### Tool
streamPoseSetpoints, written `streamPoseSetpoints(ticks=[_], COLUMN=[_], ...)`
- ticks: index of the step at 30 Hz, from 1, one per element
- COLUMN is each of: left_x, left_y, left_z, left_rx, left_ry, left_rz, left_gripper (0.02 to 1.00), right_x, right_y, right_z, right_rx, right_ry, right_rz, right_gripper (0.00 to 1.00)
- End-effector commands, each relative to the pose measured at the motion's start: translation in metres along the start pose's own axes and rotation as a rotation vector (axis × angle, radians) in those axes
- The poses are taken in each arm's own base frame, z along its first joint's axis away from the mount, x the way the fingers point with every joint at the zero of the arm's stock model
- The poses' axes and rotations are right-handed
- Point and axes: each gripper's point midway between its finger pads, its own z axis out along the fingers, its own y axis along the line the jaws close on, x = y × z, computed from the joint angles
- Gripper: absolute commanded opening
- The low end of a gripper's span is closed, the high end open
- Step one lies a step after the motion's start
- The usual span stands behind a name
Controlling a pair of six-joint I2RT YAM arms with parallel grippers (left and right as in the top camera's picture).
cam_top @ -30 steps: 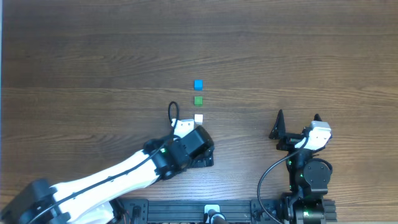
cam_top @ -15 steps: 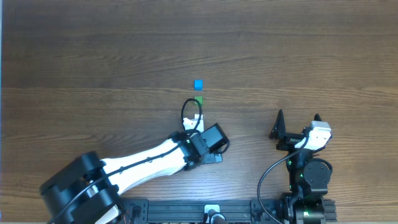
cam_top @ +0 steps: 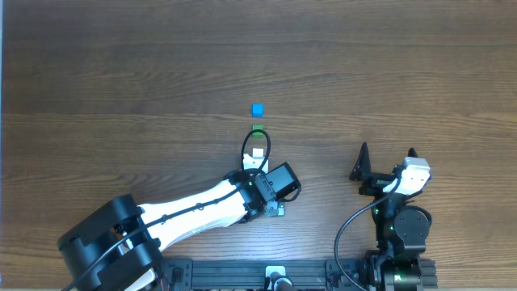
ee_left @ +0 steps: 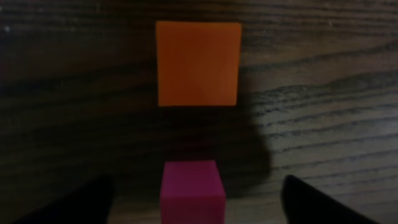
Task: Stack Cubes
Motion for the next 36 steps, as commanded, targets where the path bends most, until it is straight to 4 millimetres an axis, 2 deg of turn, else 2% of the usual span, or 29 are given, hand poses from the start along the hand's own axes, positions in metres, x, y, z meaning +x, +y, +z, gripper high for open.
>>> streamPoseSetpoints(ticks=[1, 3, 5, 8, 11, 12, 16, 21, 24, 28, 29, 31, 34, 36], left_x=[-0.005, -0.004, -0.004, -0.004, -0.003, -0.003, -0.003, -0.008, -0.025, -0.054, -0.072, -0.091, -0.114, -0.131], left_y=[-0.004, -0.004, -0.004, -0.003, -0.002, -0.002, -0.002, -0.006, -0.012, -0.018, -0.019, -0.020, -0.019, -0.018], left_z=[0.000, 0.000, 0.000, 0.000, 0.000, 0.000, 0.000, -0.004, -0.024, -0.058, -0.075, -0.086, -0.087, -0.074], left_rx=[-0.004, -0.005, -0.006, -0.008, -0.012, -0.013, -0.013, -0.009, -0.027, -0.040, -0.036, -0.031, -0.050, -0.070], left_ry=[-0.015, -0.014, -0.014, -0.013, -0.010, -0.009, -0.009, -0.022, -0.039, -0.062, -0.082, -0.097, -0.095, -0.082], left_rz=[0.033, 0.034, 0.034, 0.034, 0.035, 0.035, 0.035, 0.033, 0.031, 0.002, -0.023, -0.025, -0.042, -0.057], left_gripper=[0.779, 0.678, 0.535, 0.430, 0.270, 0.251, 0.066, 0.040, 0.038, 0.038, 0.038, 0.038, 0.038, 0.038], right_x=[0.002, 0.002, 0.002, 0.002, 0.002, 0.002, 0.002, 0.002, 0.002, 0.002, 0.002, 0.002, 0.002, 0.002], right_y=[0.000, 0.000, 0.000, 0.000, 0.000, 0.000, 0.000, 0.000, 0.000, 0.000, 0.000, 0.000, 0.000, 0.000], right_z=[0.000, 0.000, 0.000, 0.000, 0.000, 0.000, 0.000, 0.000, 0.000, 0.000, 0.000, 0.000, 0.000, 0.000], right_rx=[-0.004, -0.004, -0.004, -0.004, -0.004, -0.004, -0.004, -0.004, -0.004, -0.004, -0.004, -0.004, -0.004, -0.004], right_ry=[-0.001, -0.001, -0.001, -0.001, -0.001, -0.001, -0.001, -0.001, -0.001, -0.001, -0.001, -0.001, -0.001, -0.001], right_rz=[0.002, 0.002, 0.002, 0.002, 0.002, 0.002, 0.002, 0.002, 0.002, 0.002, 0.002, 0.002, 0.002, 0.002], right_gripper=[0.991, 0.993, 0.991, 0.993, 0.991, 0.993, 0.991, 0.991, 0.991, 0.993, 0.991, 0.993, 0.991, 0.993])
